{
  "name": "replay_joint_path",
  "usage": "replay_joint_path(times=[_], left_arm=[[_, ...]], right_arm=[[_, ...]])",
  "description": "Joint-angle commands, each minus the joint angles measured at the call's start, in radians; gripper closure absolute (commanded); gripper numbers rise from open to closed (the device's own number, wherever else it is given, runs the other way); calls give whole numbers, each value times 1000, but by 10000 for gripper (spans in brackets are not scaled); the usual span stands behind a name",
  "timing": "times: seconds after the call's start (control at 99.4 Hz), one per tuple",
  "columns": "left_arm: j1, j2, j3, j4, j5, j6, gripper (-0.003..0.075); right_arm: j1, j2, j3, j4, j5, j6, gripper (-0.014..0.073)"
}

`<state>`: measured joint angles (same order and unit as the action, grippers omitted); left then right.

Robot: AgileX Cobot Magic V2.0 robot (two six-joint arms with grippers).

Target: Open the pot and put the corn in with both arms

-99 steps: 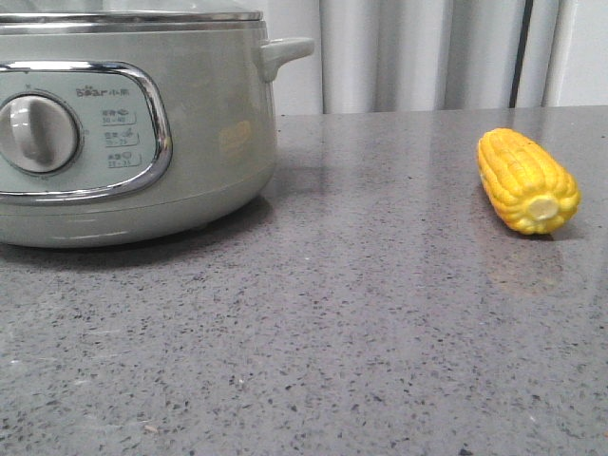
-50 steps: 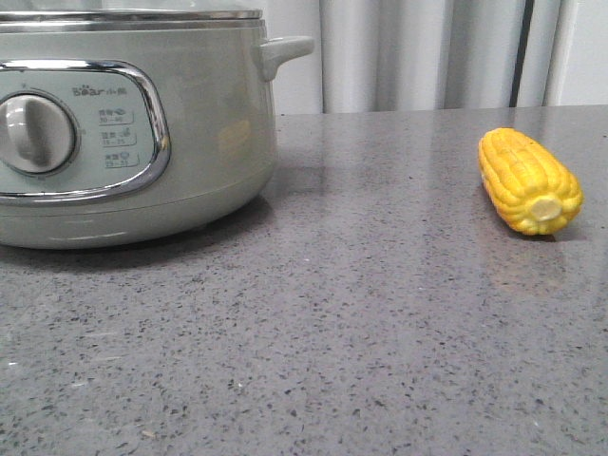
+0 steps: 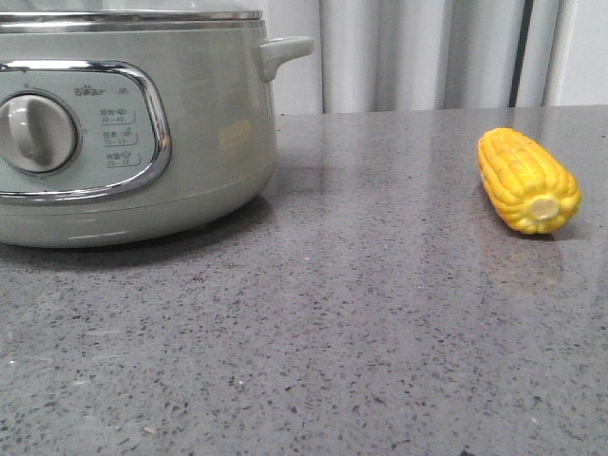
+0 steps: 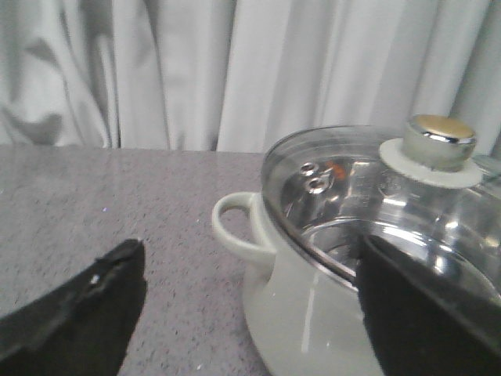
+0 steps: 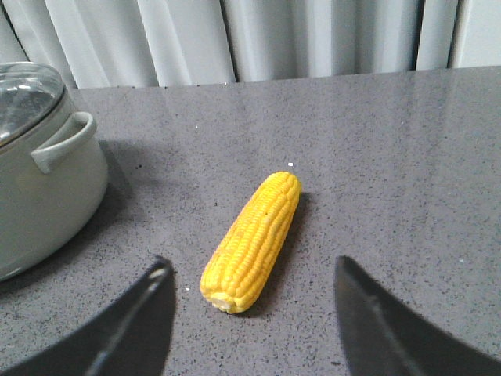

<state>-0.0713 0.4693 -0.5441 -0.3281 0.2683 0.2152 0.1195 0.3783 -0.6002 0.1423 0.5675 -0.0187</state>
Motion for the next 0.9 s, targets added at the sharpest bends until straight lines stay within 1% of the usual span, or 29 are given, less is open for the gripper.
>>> replay_joint_path(times=[0.0,0.141,0.261,0.402,0.624,0.774,0.885], left_arm=[[-65,70,-93,-5,-88,79,139],[-169,189,-188,-5,-125,95,156],[-247,296,-243,-5,-223,95,156],[-308,425,-285,-5,-324,95,156],[-369,600,-351,-7,-403,95,153],[-389,692,-388,-16,-412,93,153],[-391,748,-401,-65,-414,93,153]], right_arm=[[-6,32,-37,-7,-60,-8,131],[-6,36,-37,-7,-57,-8,133],[-6,36,-37,-7,-57,-8,133],[-6,36,-37,-7,-57,-8,133],[-6,36,-37,-7,-46,-8,133],[-6,36,-37,-7,-19,-8,133],[-6,36,-37,-7,-17,-8,133]])
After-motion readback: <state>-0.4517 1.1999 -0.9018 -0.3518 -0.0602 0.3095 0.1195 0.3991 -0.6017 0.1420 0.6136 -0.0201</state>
